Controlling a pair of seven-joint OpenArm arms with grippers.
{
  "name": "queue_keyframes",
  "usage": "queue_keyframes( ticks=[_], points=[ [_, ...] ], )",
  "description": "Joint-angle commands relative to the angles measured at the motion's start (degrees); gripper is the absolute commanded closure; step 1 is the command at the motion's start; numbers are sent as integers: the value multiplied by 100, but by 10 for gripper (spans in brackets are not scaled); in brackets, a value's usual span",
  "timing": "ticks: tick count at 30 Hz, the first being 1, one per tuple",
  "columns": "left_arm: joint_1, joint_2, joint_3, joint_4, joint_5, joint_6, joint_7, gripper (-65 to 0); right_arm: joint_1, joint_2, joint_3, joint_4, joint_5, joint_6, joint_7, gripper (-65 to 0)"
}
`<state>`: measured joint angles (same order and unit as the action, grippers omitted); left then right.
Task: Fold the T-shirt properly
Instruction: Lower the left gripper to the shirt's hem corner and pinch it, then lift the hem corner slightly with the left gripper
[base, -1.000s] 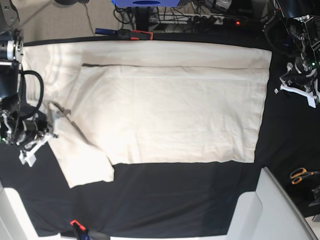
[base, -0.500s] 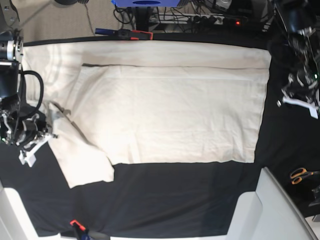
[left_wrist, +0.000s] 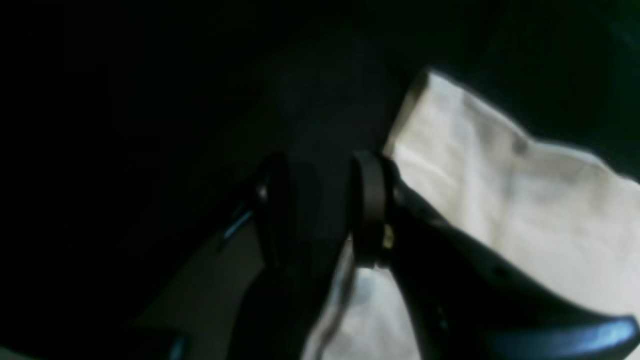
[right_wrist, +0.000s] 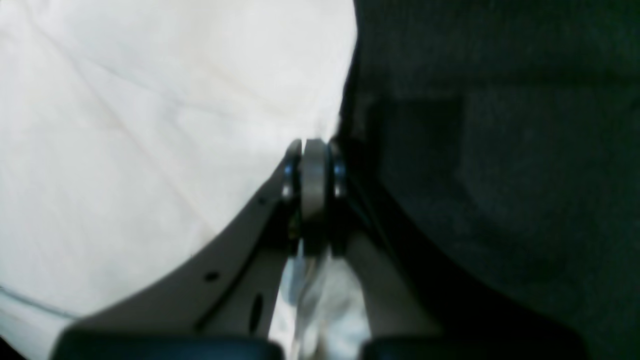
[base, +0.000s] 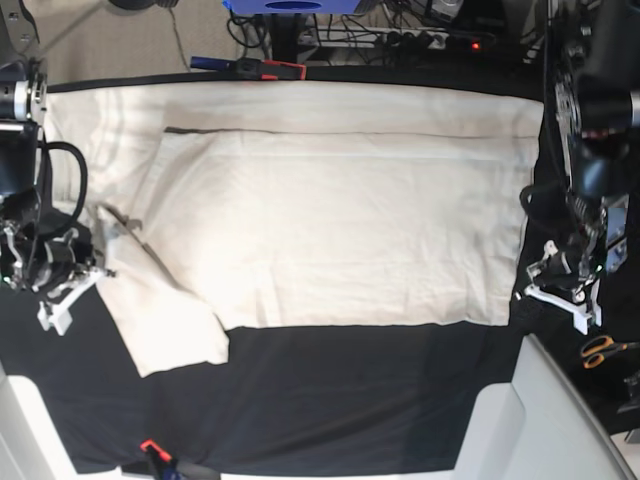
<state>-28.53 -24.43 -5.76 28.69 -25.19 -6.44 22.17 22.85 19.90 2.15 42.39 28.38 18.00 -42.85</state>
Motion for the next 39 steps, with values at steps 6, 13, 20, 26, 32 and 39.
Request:
queue_keyframes(
  ticks=[6,13,20,26,32,39],
  points=[
    [-940,91,642,-1458,0,6,-938,-211,146,107,18,99,50,24,61,-2],
    [-676,363,818,-1502,-17,6,-956,-211,146,107,18,108,50,24,61,-2],
    [-298,443,809,-1502,-35,6,-965,-199,163,89,18,108,50,24,70,-2],
    [-272,399,809,-1502,-35,6,-956,-118,172,80,18,108,50,24,78,-2],
    [-158,434,809,-1502,-44,6,-947,-8,172,80,35,108,50,24,78,-2],
    [-114,443,800,-1502,-44,6,-947,0,172,80,53,108,50,24,78,-2]
  ],
)
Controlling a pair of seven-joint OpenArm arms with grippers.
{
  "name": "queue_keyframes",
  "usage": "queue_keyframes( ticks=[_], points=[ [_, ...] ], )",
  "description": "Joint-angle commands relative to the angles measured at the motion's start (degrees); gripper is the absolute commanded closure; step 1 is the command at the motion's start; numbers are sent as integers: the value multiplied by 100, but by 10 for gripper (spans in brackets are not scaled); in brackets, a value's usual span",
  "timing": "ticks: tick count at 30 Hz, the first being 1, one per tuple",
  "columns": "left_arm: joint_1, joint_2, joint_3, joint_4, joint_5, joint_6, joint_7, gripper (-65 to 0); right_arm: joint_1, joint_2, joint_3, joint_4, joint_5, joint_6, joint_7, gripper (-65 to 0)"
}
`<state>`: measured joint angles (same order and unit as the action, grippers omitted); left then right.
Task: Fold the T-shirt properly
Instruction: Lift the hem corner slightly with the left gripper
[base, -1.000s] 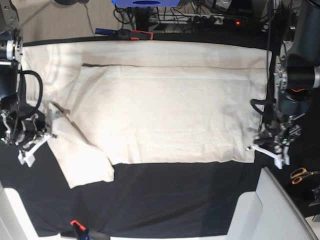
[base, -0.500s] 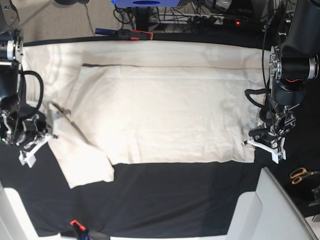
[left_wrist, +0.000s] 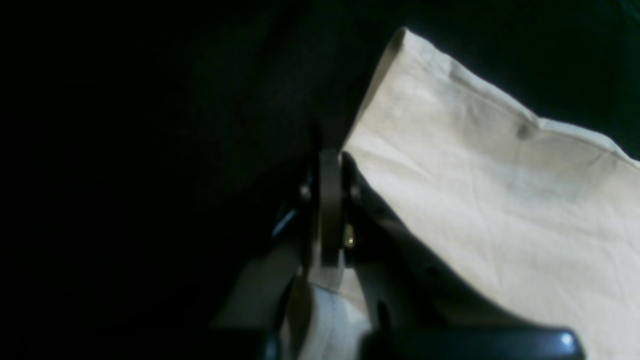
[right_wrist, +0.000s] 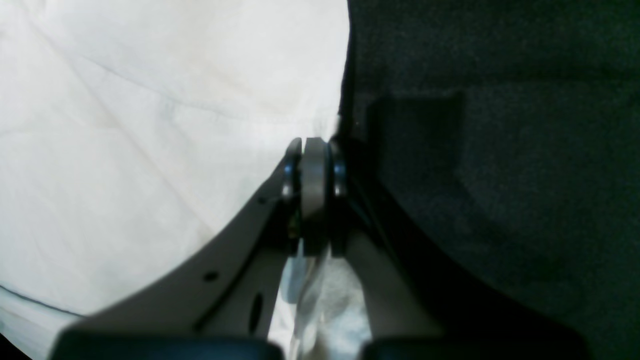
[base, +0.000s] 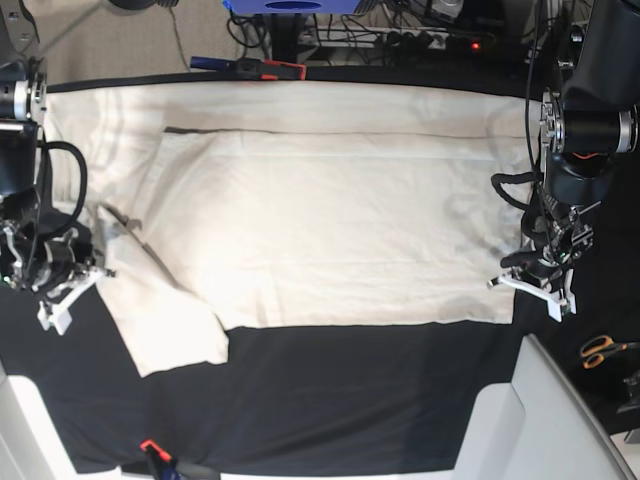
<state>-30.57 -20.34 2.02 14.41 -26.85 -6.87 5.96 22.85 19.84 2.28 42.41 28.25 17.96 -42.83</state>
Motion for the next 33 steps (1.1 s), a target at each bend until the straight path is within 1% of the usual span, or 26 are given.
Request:
queue_keyframes(
  ticks=[1,4,7,10,16,20,25,27,30,31,33],
  points=[
    [90,34,22,-74,122,50,675,0,172,87,31,106,63,29,85,-2],
    [90,34,22,-92,122,50,684,0,172,87,22,106,72,29,85,-2],
    [90,51,31,-92,122,50,684,0,172,8,40,106,72,29,85,-2],
    [90,113,48,-74,122,50,684,0,172,-10,13,106,72,29,85,-2],
    [81,113,31,-74,122,50,692,0,172,-27,40,106,72,29,94,-2],
    [81,104,31,-74,114,50,692,0,146,-27,40,106,72,29,278,-2],
    [81,104,22,-66,114,41,701,0,137,-19,40,97,72,29,287,-2],
    [63,87,13,31,114,41,974,0,137,-10,40,97,72,29,287,-2],
    [257,60,-40,822,114,41,1510,0,137,-1,40,97,72,29,287,-2],
    [380,7,-180,1130,114,41,1677,0,137,-1,40,97,72,29,287,-2],
    [670,-19,-681,1851,122,50,2064,0,137,-1,40,88,72,29,287,-2]
  ],
)
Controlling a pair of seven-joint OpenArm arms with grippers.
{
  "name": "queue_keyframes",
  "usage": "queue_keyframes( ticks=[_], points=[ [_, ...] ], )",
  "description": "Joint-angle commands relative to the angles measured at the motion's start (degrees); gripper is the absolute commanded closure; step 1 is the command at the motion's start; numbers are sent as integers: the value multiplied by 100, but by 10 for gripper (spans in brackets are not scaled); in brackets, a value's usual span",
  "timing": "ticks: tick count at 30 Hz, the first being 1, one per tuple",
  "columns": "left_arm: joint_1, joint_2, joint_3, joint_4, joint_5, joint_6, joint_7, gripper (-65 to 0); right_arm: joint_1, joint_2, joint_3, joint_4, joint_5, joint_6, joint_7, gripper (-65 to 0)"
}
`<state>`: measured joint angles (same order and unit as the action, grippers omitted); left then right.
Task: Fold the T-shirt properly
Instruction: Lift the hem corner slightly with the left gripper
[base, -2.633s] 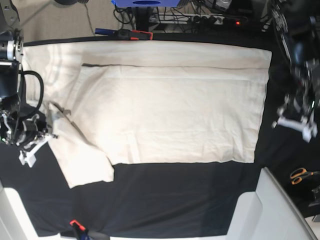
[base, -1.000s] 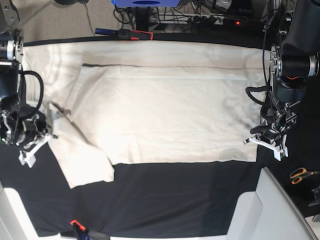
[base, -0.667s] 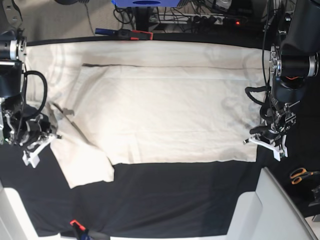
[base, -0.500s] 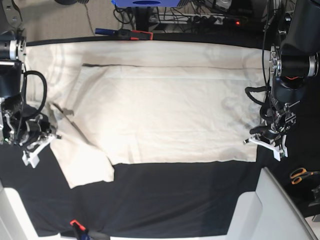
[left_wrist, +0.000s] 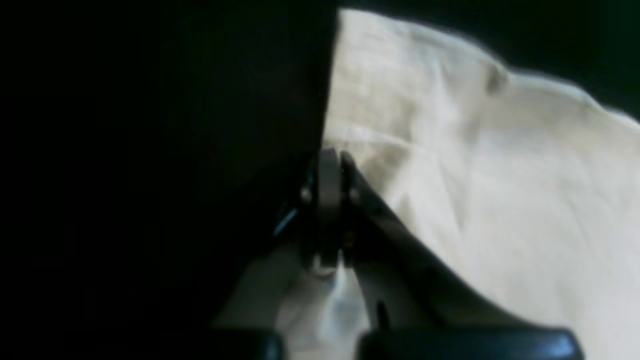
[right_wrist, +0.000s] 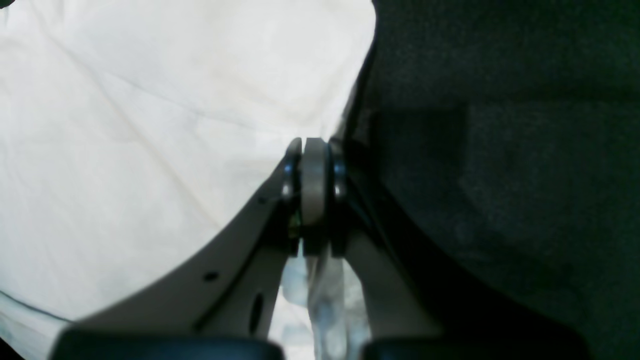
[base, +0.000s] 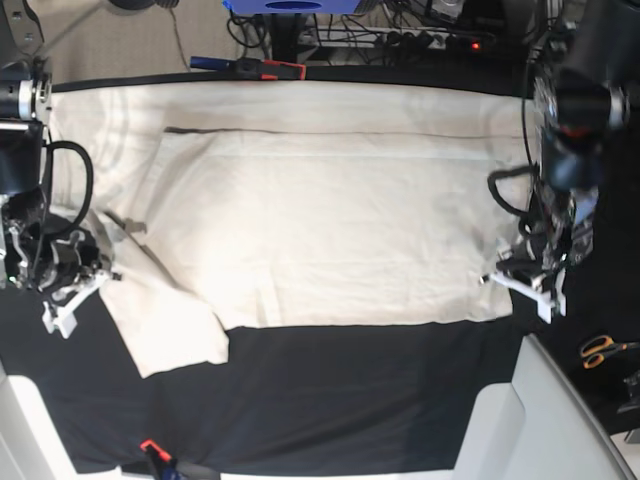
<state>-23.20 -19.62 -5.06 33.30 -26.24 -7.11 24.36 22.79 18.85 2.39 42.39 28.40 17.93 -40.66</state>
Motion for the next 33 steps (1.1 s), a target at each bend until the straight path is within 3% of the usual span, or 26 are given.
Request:
queue_keyframes(
  ticks=[1,4,11,14,16,25,29,33],
  points=[
    [83,-82,-228,261,105,74,399,0,143,97,29,91,56,31,71,-2],
    [355,-82,-615,771,105,83,698,0,143,88,29,91,56,31,88,-2],
    [1023,-117,-720,1853,105,118,1085,0,143,80,2,99,56,31,80,-2],
    [1314,-117,-720,2327,105,549,1129,0,143,80,2,99,56,31,80,-2],
    [1366,-117,-720,2371,105,777,1111,0,135,80,2,99,56,31,71,-2],
    [1349,-126,-720,2450,70,795,1138,0,55,71,-6,99,56,31,62,-2],
    [1410,-126,-1028,2890,61,795,1138,-189,55,71,-6,99,56,31,62,-2],
    [1287,-117,-1265,2978,114,795,1111,-258,55,71,-6,99,56,31,62,-2]
  ],
)
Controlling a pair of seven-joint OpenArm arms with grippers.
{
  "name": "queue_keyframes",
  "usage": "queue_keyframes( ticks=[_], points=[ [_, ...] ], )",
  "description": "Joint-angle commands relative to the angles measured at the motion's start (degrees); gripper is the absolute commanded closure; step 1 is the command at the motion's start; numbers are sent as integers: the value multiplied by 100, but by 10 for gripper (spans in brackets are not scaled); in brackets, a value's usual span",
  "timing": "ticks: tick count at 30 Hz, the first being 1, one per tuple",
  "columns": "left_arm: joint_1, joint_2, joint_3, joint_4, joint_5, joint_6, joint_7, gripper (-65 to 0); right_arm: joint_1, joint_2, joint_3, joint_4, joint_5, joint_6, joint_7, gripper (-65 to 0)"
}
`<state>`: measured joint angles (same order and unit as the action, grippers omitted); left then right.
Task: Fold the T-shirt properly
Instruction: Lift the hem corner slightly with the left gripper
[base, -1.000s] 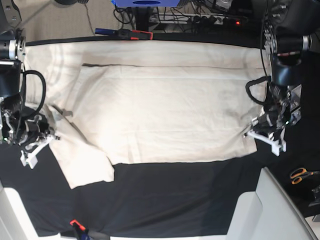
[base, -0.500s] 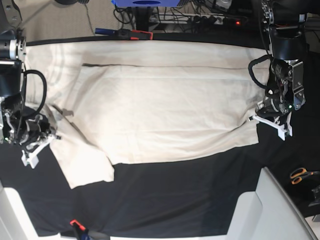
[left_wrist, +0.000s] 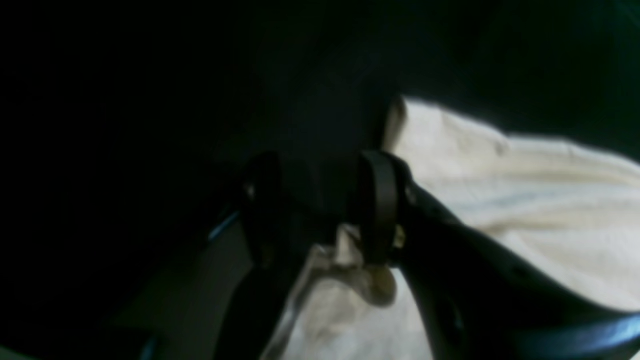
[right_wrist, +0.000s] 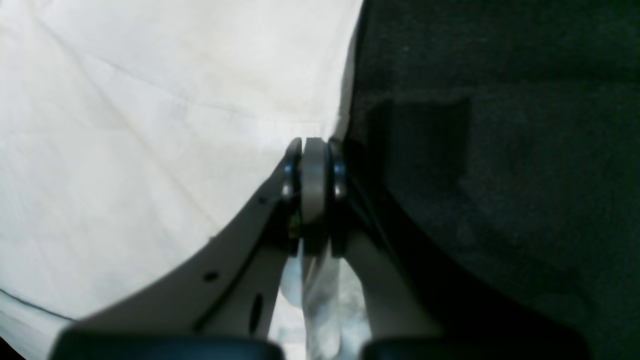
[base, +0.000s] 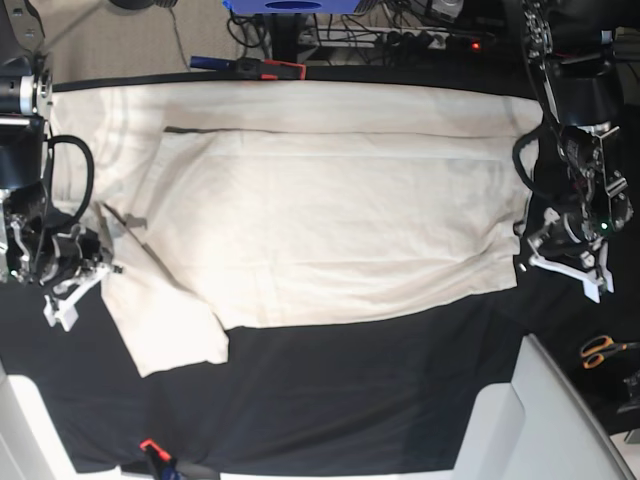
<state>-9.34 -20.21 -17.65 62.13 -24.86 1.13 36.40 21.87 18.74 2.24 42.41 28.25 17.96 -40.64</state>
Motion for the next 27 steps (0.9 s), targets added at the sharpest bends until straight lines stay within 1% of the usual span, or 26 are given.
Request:
queue_keyframes(
  ticks=[1,7,9,13,17,27],
  points=[
    [-178,-58,-6,86,-24,-29,-93,-263,147,82,9,97,72,29,69,-2],
    [-740,-58,11,-573,-15,-29,-119,-265,174,82,9,97,72,29,69,-2],
    [-934,-58,222,-863,-15,-29,-383,-265,182,82,9,97,72,29,69,-2],
    [-1171,-173,987,-1435,-24,-29,-1016,-265,182,99,9,97,72,29,60,-2],
    [-1356,-164,1303,-1989,-24,-38,-1280,-265,174,108,9,97,72,29,69,-2],
    [-1444,-146,1347,-2674,-24,-47,-1851,-265,174,126,9,97,72,29,86,-2]
  ],
)
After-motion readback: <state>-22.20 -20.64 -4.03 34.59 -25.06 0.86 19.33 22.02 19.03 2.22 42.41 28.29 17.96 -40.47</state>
